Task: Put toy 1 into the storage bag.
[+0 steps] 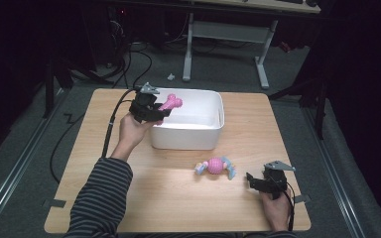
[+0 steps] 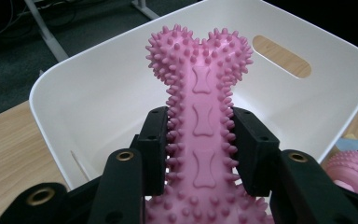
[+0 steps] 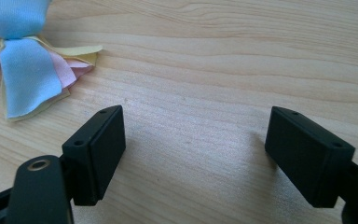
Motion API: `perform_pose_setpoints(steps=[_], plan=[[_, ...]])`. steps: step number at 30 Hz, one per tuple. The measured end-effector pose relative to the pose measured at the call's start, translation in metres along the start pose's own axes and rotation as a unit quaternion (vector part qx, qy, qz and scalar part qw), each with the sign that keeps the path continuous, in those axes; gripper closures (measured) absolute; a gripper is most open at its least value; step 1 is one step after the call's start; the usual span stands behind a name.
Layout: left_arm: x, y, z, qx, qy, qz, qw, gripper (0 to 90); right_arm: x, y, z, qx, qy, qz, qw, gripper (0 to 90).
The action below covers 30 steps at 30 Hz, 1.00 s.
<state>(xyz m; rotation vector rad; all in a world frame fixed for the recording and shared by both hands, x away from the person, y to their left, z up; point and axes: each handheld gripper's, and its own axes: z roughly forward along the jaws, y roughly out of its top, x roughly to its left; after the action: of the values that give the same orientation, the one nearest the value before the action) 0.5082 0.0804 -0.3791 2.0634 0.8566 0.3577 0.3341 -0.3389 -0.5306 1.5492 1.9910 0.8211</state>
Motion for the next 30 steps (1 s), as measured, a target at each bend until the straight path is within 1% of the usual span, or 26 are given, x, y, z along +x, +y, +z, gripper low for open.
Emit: perform_pose_setpoints(steps=[3,7,9,13,16,23,30], plan=[[0.001,-0.001,0.004,0.005,-0.001,-0.002,1.0000,59.1,0.000,0.000,0.000,0.000,0.000,0.000,1.0000,20.1],[0.002,-0.002,0.008,0.012,0.006,0.002,0.9999,58.9,0.000,0.000,0.000,0.000,0.000,0.000,1.0000,20.1],[0.003,-0.003,0.010,0.014,0.006,0.000,0.9999,58.8,0.000,0.000,0.000,0.000,0.000,0.000,1.0000,20.1],[0.002,-0.004,0.013,0.023,0.013,0.009,0.9996,58.7,0.000,0.000,0.000,0.000,0.000,0.000,1.0000,20.1],[0.003,-0.005,0.014,0.027,0.016,0.011,0.9994,58.6,0.000,0.000,0.000,0.000,0.000,0.000,1.0000,20.1],[0.004,-0.008,0.019,0.046,0.019,0.009,0.9987,58.2,0.000,0.000,0.000,0.000,0.000,0.000,1.0000,20.1],[0.003,-0.009,0.023,0.057,0.023,0.008,0.9981,57.9,0.000,0.000,0.000,0.000,0.000,0.000,1.0000,20.1]])
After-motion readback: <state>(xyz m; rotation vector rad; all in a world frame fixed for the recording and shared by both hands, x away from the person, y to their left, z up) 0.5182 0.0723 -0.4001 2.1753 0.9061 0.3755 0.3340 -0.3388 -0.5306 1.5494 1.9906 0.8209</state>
